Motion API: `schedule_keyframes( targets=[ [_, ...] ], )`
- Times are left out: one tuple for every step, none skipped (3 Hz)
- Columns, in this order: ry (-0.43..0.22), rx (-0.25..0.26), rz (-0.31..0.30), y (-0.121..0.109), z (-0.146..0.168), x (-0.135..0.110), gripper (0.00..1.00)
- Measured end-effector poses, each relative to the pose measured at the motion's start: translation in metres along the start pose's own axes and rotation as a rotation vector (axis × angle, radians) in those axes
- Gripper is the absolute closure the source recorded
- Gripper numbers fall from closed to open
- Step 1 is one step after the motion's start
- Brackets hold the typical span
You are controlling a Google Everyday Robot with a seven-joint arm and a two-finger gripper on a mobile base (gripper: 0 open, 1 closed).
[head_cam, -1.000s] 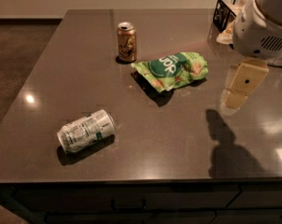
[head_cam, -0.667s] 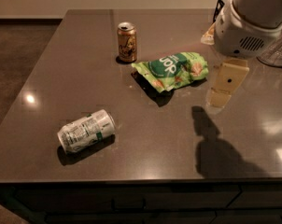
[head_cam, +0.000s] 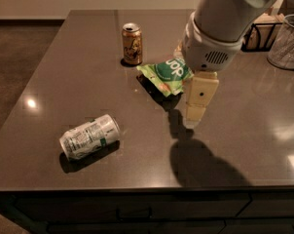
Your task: Place 7up can upright
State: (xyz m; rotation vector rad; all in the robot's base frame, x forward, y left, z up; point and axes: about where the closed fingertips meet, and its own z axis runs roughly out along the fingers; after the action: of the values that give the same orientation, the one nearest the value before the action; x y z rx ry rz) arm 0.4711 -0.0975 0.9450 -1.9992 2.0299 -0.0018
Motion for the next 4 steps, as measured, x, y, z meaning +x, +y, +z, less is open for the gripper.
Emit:
schedule_keyframes(
  targets=[
    [-0.001, -0.040, -0.060, 0.006, 0.025, -0.025, 0.00],
    [-0.008, -0.094, -0.136, 0.016, 0.055, -0.051, 0.00],
    [-0.032, -0.127, -0.221, 0.027, 0.069, -0.085, 0.00],
    [-0.042, -0.140, -0.321, 0.042, 0.078, -0.122, 0.00]
  ],
)
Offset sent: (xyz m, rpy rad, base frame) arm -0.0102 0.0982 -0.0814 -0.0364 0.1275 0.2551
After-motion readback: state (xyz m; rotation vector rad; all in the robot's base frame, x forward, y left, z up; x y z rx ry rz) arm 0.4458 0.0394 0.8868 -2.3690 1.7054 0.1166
